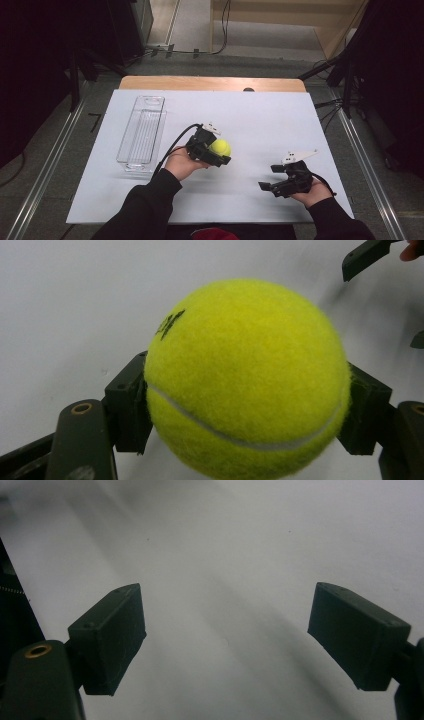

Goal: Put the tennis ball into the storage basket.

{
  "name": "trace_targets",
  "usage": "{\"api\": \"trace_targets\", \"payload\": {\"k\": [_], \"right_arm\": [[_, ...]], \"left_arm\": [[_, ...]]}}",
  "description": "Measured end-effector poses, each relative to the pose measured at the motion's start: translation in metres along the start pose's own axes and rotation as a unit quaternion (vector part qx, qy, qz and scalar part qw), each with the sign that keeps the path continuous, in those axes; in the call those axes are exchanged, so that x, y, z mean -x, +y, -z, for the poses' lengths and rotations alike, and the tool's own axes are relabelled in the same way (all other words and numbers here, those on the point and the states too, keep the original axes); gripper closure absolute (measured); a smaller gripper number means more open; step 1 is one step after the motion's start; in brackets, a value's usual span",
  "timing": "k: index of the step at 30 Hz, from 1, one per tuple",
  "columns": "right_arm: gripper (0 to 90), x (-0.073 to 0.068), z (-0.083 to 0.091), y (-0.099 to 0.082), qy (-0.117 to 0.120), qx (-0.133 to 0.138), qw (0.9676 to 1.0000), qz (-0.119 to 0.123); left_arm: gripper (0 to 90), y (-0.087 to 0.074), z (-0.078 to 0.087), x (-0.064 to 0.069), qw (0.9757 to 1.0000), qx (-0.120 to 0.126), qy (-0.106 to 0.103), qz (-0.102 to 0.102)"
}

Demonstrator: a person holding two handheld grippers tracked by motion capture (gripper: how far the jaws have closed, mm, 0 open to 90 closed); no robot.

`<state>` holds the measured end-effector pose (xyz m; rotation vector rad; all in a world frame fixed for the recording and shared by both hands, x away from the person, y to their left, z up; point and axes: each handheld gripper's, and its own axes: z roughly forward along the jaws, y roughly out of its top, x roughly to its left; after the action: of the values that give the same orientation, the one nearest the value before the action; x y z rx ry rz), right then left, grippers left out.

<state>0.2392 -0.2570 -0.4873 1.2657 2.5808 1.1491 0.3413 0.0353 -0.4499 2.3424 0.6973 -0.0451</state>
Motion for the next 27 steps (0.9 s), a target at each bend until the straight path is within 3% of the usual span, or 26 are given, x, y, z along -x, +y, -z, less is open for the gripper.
{"api": "trace_targets", "payload": {"k": [27], "right_arm": [[13.2, 0.0, 0.0, 0.0, -0.001, 0.003, 1.0, -0.002]], "left_arm": [[26.5, 0.002, 0.024, -0.007, 0.9999, -0.001, -0.008, 0.012]]}}
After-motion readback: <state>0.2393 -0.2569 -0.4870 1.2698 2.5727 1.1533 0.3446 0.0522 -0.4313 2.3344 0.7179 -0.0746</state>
